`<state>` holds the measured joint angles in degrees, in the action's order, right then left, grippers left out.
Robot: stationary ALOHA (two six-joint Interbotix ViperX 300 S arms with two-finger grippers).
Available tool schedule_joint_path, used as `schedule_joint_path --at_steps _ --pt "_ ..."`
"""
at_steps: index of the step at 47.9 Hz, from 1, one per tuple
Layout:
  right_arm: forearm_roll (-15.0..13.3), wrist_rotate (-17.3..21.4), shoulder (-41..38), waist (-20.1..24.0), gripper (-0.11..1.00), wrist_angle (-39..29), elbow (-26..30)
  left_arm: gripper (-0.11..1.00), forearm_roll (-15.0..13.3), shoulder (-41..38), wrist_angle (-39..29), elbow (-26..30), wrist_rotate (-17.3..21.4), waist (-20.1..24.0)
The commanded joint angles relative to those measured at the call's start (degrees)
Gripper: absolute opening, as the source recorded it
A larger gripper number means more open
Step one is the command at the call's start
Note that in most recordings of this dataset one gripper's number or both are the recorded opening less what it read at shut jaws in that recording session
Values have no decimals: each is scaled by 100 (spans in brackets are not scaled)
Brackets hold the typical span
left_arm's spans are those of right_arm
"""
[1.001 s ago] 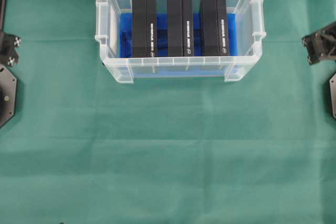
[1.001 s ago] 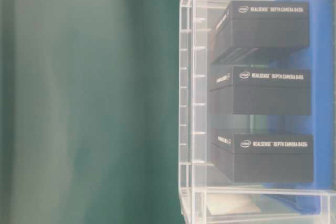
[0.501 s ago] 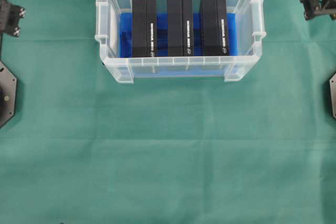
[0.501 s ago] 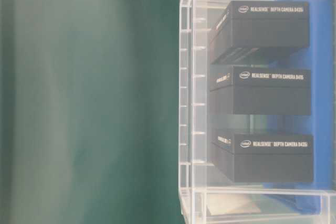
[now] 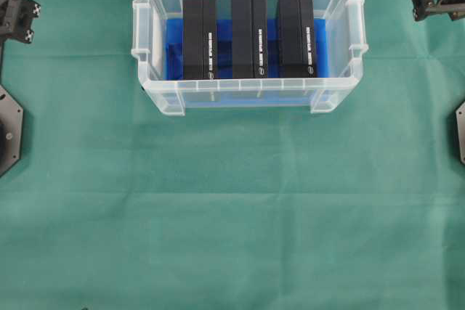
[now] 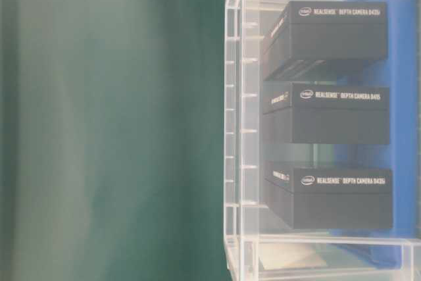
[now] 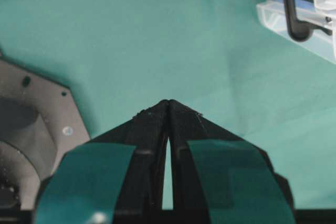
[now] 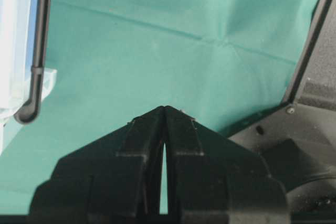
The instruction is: Take out the box from the case.
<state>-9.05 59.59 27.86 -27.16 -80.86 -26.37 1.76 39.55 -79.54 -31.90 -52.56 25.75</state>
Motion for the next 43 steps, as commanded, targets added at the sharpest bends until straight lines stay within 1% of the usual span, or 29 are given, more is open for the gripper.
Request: schedule_joint_path --at_steps 1,3,5,7,9,11,13,14,16,18,20,22,23,26,33,43 --pt "-9 18 62 -18 0 53 44 4 -9 18 -26 88 -62 26" --pt "-9 26 62 -9 0 88 26 8 -18 18 -26 79 -88 26" --pt "-9 26 62 -18 1 141 18 15 -18 18 -26 79 -97 18" --pt "-9 26 62 -9 2 193 9 24 -18 26 -26 79 -88 18" --pt "-9 26 62 -9 7 229 -9 35 -18 26 -26 70 -79 18" --pt "-9 35 62 -9 15 237 -18 48 -18 35 -26 70 -88 9" --pt "-26 53 62 -18 26 237 -18 61 -18 44 -26 70 -88 9" --pt "-44 62 62 -9 32 237 -35 68 -18 53 -26 70 -88 9" --pt "-70 88 62 -9 45 237 -53 80 -18 62 0 62 -88 9" --pt "-123 105 62 -9 57 237 -70 89 -18 70 9 62 -97 9" --pt "-176 132 62 -9 69 237 -97 96 -18 79 9 53 -105 9" --pt "-193 149 62 -18 82 220 -123 99 -18 70 9 62 -149 9" --pt "-193 167 62 -18 86 229 -132 99 -18 79 9 53 -158 9" --pt "-202 220 62 -9 94 229 -149 99 -18 70 9 62 -167 9" --pt "-202 299 62 -9 95 229 -141 99 0 70 0 53 -308 9" --pt "-202 316 62 -9 95 246 -141 99 0 53 9 62 -334 9"
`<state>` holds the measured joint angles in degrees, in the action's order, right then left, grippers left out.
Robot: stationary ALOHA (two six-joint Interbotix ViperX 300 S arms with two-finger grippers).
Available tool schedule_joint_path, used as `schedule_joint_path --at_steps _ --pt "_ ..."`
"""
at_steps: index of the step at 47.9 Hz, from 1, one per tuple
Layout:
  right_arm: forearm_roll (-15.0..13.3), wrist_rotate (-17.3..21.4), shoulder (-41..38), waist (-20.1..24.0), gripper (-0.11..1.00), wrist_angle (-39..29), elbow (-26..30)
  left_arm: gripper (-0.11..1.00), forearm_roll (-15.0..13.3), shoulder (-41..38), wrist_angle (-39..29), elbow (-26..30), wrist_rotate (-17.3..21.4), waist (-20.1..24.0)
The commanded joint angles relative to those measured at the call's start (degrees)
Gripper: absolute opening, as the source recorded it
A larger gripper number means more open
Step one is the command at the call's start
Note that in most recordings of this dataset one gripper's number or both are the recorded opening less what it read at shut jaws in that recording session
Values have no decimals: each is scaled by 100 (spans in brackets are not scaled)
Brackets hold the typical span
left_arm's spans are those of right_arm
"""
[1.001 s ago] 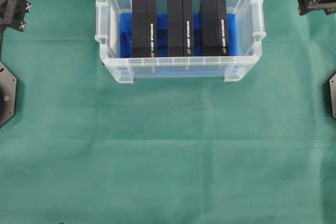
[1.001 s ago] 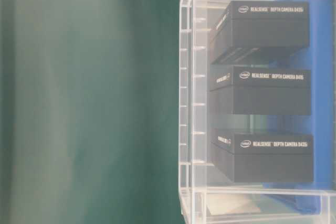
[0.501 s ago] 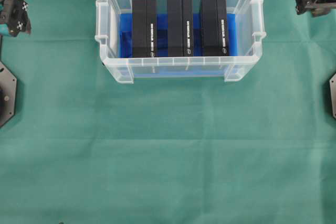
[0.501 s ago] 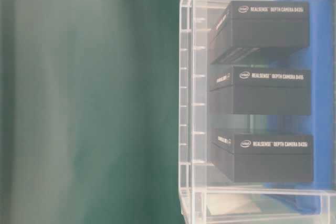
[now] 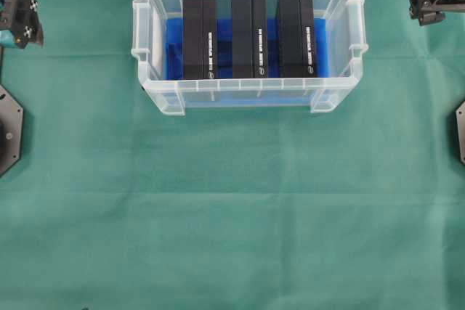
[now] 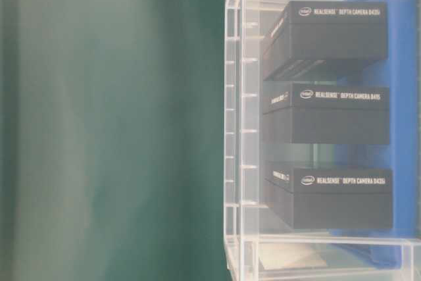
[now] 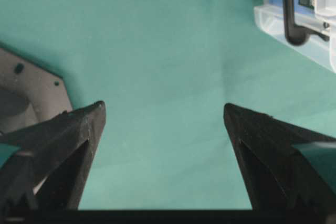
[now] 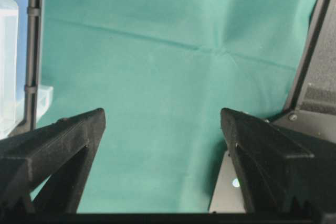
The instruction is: Take out the box from the case.
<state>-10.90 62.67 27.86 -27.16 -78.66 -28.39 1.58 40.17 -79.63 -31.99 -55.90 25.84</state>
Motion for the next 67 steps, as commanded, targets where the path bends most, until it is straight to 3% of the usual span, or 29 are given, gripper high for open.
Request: schedule_joint_path --at_steps 1,35,67 --pt "-18 9 62 -9 95 18 53 99 18 -18 18 79 0 0" --pt "26 237 -255 105 95 431 246 99 35 -62 18 88 -18 0" --pt "26 554 -2021 721 95 932 1925 99 44 -193 -18 141 -114 0"
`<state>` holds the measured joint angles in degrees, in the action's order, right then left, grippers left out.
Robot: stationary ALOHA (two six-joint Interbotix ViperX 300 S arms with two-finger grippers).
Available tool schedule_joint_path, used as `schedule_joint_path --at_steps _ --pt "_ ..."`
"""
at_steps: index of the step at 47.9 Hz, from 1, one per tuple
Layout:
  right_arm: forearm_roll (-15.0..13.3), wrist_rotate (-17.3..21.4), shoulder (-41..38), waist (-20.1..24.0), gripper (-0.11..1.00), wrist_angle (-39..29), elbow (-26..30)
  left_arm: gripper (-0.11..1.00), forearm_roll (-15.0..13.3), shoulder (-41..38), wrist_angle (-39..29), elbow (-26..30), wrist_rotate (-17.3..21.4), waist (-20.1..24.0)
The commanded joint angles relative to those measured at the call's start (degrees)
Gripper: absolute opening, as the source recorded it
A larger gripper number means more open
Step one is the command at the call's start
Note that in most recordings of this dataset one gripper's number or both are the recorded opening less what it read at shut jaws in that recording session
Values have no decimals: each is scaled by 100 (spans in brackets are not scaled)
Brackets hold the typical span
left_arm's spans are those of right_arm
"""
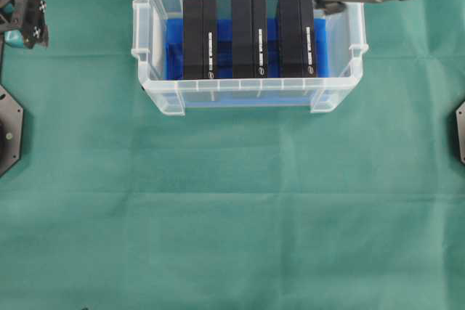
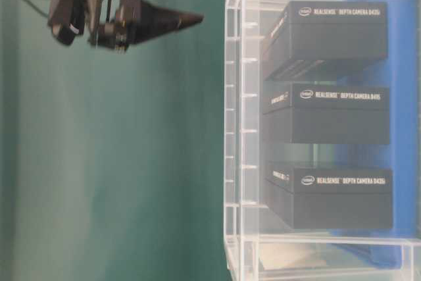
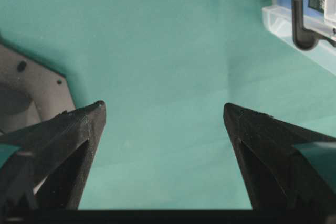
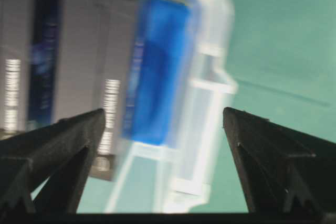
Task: Take out the box from the case.
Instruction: 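Move the open right gripper over the middle black box in the bin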
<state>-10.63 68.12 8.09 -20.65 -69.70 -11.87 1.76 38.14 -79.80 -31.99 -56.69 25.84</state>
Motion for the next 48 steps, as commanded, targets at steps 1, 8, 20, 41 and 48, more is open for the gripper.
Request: schedule_joint_path --at_steps 1,8,20,41,48 --pt "0 9 -79 88 95 35 308 99 26 9 0 141 -53 0" --pt "9 18 -352 220 95 44 571 99 35 9 -9 141 -114 0" --pt "97 202 -826 404 95 343 905 99 53 9 -9 141 -114 0" --pt "264 237 -1529 598 95 483 1652 99 62 0 -9 123 -123 0" --pt "272 237 -1688 598 95 466 1846 99 62 9 -9 114 -123 0"
